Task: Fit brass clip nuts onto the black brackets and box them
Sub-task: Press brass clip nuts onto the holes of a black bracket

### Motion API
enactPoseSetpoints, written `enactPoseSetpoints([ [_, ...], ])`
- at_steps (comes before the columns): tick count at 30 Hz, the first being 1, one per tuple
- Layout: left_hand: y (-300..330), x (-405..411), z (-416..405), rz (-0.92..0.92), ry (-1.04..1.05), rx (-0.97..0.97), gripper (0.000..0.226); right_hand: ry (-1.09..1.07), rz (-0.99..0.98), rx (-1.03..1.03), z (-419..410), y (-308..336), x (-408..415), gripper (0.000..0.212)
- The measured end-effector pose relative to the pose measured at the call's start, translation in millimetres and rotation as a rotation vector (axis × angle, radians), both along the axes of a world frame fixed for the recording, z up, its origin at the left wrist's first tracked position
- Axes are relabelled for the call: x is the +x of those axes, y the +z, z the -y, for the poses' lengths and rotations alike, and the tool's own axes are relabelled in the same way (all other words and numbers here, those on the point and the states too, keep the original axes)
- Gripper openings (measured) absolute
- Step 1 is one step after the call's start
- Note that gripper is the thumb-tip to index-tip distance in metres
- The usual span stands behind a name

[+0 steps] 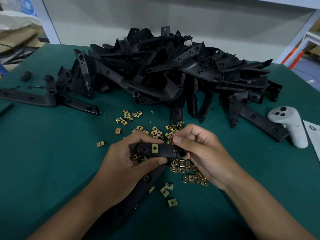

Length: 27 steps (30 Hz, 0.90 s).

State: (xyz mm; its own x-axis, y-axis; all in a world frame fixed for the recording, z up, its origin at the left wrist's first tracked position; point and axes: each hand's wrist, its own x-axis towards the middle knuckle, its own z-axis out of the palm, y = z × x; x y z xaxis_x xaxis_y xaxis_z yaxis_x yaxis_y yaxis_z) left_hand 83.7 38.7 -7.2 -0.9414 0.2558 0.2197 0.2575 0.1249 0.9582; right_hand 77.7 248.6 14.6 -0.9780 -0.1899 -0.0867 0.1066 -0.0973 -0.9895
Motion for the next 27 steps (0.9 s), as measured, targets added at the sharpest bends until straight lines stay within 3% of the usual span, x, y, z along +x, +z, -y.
enactPoseSetpoints([
  [14,0.6,-0.9,-1.4,0.006,0.006,0.063,0.027,0.036,-0.078,0.06,1.1,1.1,1.0,0.007],
  [27,3.8,1.6,-3.8,0.019,-0.011,0.083,0.028,-0.001,-0.371,0.192,-0.4,4.3,4.4,0.009],
])
